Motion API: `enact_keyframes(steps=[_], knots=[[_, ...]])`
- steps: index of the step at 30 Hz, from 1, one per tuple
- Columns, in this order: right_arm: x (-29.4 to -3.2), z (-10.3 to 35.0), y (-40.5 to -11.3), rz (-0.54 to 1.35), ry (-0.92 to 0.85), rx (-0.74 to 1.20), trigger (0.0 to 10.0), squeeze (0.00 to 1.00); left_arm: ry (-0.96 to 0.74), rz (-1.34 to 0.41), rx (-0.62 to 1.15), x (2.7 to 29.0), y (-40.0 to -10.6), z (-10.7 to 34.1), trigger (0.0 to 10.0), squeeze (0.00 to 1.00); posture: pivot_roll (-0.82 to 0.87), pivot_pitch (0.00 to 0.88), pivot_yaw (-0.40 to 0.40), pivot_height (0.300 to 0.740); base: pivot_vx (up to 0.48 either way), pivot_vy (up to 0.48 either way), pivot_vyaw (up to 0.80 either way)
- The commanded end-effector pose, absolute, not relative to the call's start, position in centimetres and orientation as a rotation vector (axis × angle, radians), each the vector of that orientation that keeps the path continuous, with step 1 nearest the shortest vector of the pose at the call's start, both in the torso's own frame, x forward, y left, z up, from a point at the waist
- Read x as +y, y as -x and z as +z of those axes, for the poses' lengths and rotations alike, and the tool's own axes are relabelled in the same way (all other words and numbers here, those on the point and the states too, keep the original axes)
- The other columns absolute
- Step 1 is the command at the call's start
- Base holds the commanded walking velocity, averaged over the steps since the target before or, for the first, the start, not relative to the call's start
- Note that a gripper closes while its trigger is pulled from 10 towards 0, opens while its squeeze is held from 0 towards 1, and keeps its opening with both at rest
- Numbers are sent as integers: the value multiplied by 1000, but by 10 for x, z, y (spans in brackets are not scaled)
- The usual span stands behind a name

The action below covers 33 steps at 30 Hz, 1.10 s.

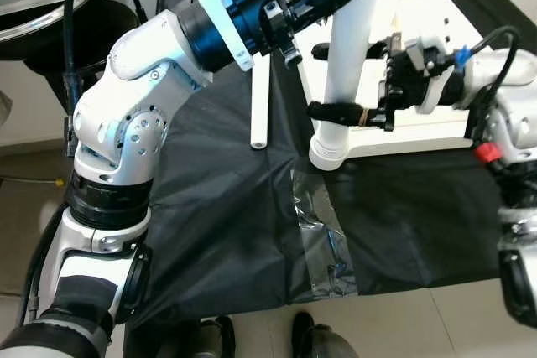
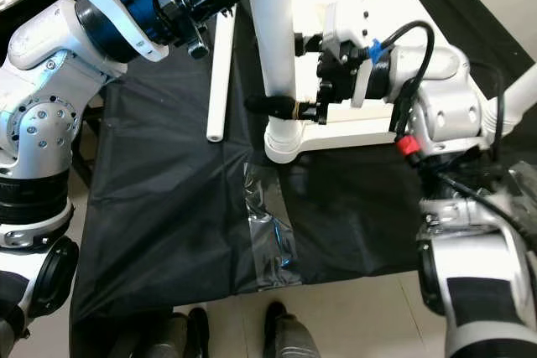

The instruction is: Building children table

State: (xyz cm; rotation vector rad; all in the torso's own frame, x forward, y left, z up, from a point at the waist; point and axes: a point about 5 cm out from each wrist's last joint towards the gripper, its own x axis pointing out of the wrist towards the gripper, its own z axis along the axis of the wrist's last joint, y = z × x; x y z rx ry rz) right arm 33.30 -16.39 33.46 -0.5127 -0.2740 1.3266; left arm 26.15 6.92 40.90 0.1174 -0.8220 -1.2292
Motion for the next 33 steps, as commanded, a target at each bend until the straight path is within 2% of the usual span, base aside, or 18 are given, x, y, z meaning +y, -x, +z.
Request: enact_keyframes(steps=[1,2,3,5,6,19,20,22,23,30,33], knots=[[-156,328,-330,1376,511,-281,10000,0,-131,-1274,-749,65,-261,398,0,0,25,270,27,740,0,0,0],[-156,328,-330,1376,511,-281,10000,0,-131,-1274,-749,65,-261,398,0,0,25,270,27,740,0,0,0],[-153,326,-331,1382,507,-281,8627,0,-132,-1279,-750,64,-259,399,0,0,27,269,29,740,0,0,0],[-152,325,-331,1384,504,-281,8627,0,-132,-1281,-751,64,-257,399,0,0,27,269,29,740,0,0,0],[-151,325,-333,1385,519,-282,0,0,-133,-1287,-756,63,-253,403,0,0,28,266,29,740,0,0,0],[-158,333,-332,1380,573,-268,0,0,-151,-1281,-750,57,-255,402,0,0,17,266,24,740,0,0,0],[-157,335,-335,1335,575,-290,0,0,-146,-1264,-758,58,-255,404,1020,51,14,264,22,740,0,0,0],[-156,337,-336,1316,575,-302,0,0,-138,-1252,-761,58,-256,405,1020,51,14,264,22,740,0,0,0],[-155,338,-338,1293,561,-317,0,0,-113,-1249,-755,59,-256,407,10000,1000,13,264,23,740,0,0,0],[-154,343,-340,1233,509,-360,0,0,-37,-1219,-754,67,-258,410,10000,1000,13,268,21,740,0,0,0],[-164,347,-341,1157,405,-404,0,0,114,-1150,-772,91,-260,417,10000,1000,11,272,19,740,0,0,0]])
